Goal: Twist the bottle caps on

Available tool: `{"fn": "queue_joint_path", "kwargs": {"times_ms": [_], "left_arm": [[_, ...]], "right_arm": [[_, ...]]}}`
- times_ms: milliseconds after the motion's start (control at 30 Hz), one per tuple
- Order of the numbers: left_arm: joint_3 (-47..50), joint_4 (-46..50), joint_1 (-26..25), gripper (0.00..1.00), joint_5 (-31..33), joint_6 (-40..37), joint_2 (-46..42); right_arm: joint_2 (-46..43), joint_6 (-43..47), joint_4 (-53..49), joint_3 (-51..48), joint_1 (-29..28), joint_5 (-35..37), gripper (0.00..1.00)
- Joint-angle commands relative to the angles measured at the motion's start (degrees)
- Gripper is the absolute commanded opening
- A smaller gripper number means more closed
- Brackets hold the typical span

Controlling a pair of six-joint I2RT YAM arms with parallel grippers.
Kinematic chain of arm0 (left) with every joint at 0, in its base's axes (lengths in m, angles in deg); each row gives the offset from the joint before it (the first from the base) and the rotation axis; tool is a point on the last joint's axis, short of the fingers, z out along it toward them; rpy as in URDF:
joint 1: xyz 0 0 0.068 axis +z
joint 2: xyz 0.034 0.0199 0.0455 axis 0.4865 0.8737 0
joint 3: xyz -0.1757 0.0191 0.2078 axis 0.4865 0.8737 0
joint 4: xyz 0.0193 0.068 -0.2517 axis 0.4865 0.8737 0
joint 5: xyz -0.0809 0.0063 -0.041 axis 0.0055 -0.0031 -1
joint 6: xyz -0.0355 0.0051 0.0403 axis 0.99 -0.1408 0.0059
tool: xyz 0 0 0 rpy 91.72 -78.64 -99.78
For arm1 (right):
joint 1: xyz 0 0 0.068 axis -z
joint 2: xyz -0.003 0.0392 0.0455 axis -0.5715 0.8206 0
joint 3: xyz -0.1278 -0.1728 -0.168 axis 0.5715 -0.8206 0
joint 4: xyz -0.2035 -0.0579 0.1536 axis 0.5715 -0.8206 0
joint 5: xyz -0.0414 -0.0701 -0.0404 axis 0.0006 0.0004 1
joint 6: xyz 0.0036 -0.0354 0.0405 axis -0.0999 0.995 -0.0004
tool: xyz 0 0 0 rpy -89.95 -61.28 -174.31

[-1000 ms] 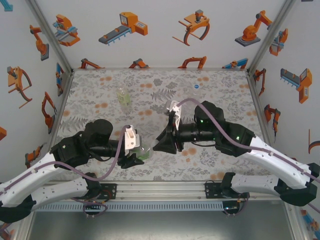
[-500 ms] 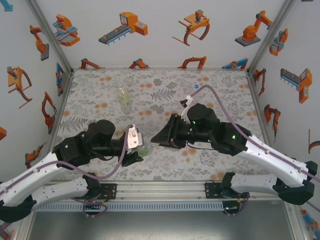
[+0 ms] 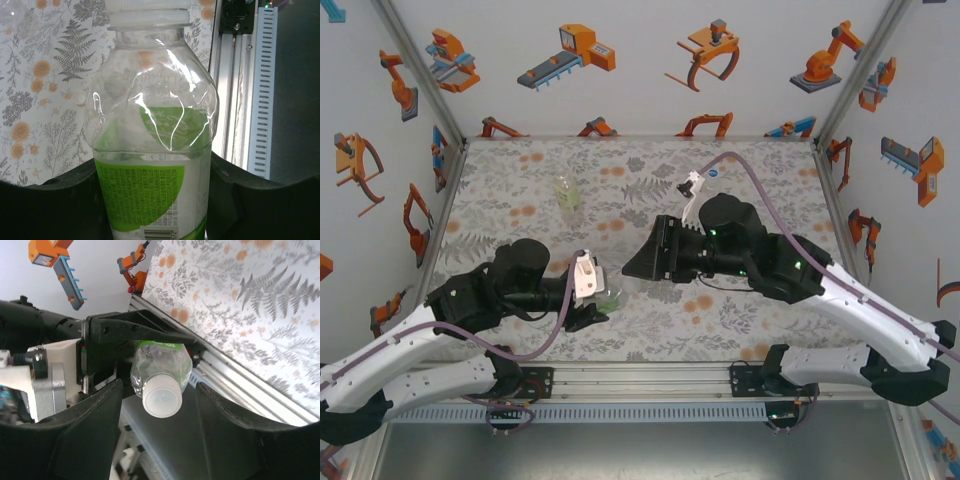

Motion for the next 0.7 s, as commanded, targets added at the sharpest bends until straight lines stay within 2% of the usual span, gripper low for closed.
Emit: {"fn": "queue_joint_path", "kwargs": {"times_ms": [0,133,233,400,667], "left_arm": [[0.04,0.42,-0.29,0.0,-2.51,-1.92,-1.26],[0.0,0.47,-0.28,0.0,-5.7,-2.05,-2.17],[-0.13,0.83,-0.28,0.0,-8.62,-2.01,-2.23],[-0.94,2.0,-0.29,0.0,-9.44,-1.77,-2.08],[-1.4,2.49,-0.3,0.0,-10.59,-0.83,-1.88]], "right_arm": [[-2.73,17.55,3.95,0.76,0.2,-1.01,0.56],[-5.67,30.2,7.6,-1.12,0.14,-1.82,0.59],[-6.66,42.04,9.55,-2.25,0.19,-8.66,0.61],[-7.48,61.91,11.94,-4.3,0.17,-21.38,0.6],[-2.77,77.3,6.85,-1.21,0.11,-31.34,0.59]]}}
